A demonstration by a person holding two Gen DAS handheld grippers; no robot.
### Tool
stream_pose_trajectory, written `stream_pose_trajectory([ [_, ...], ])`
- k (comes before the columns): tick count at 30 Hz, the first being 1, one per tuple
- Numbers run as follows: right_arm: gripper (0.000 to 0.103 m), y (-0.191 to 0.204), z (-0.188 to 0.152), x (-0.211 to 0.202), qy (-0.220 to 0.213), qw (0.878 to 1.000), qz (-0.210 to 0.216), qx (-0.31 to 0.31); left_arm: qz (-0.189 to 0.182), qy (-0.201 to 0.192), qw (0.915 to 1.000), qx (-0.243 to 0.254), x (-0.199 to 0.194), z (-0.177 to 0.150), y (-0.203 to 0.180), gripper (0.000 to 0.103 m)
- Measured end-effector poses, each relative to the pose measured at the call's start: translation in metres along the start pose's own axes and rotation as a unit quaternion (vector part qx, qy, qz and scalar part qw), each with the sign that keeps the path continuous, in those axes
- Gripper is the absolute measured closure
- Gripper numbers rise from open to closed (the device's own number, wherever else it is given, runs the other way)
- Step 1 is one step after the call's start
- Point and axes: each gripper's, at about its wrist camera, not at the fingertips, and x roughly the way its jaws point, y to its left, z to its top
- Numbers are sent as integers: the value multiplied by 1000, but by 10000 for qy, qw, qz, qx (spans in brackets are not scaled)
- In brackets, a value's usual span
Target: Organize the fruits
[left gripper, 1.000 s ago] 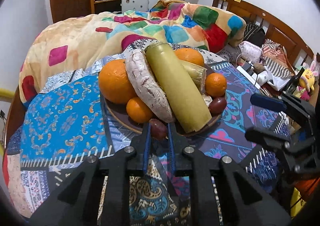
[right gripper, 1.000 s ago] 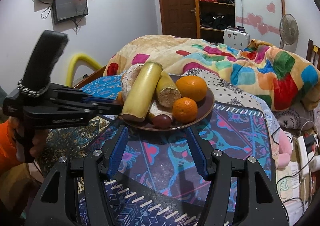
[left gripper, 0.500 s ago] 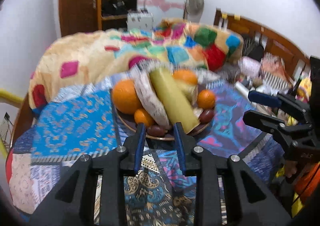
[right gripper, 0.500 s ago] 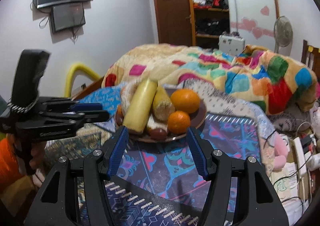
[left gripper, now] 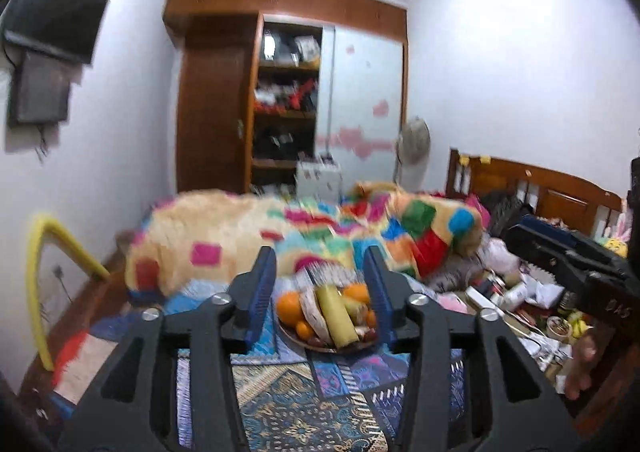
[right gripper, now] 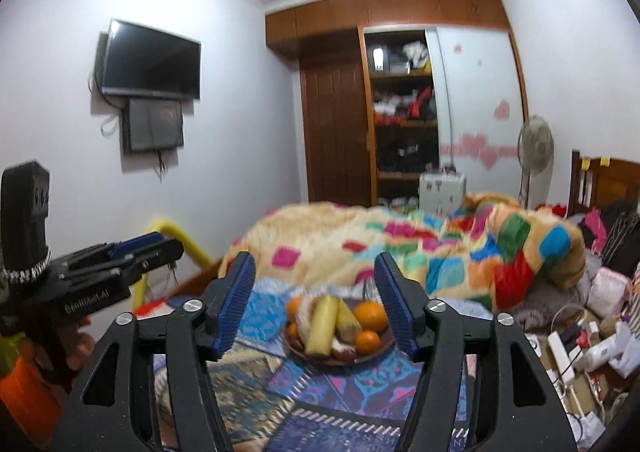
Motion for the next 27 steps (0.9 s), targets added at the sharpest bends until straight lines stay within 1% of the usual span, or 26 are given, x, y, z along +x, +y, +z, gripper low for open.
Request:
stream_pose_trajectory([
  [1,29,4,2,-6,-102,9999,-45,-17,58,-85,9999,41,-8,1,-3,52],
  [3,22,13,6,-20,-271,9995,-139,-59,125,-197,9997,63,-23,3,-7,43],
  [4,19,15,7,-21,-303,9994,-168,-69,156,-222,9996,56,-27,4,-8,40],
  [6,11,20,7,-26,-388,9988,-273,-105,261,-317,9992,23,-39,3,-9,28],
  [7,8,22,6,-29,-416,9985,-325,-130,297,-355,9989,12,-42,3,-9,25],
  [8,1,25,5,-31,-449,9982,-372,-146,303,-373,9988,-1,-45,3,-9,19],
  [9,0,25,4,-31,-460,9981,-388,-148,303,-386,9988,-18,-47,2,-9,15],
  [14,0,25,-3,-29,-389,9981,-457,-146,376,-479,9981,83,-55,0,-16,6],
  [17,0,23,-4,-30,-372,9982,-467,-107,370,-511,9979,114,-58,-1,-16,3],
  [23,0,22,-6,-38,-389,9979,-512,-84,368,-539,9978,103,-64,-2,-15,0],
  [27,0,24,-6,-41,-411,9977,-534,-110,299,-481,9984,56,-65,-2,-15,0],
])
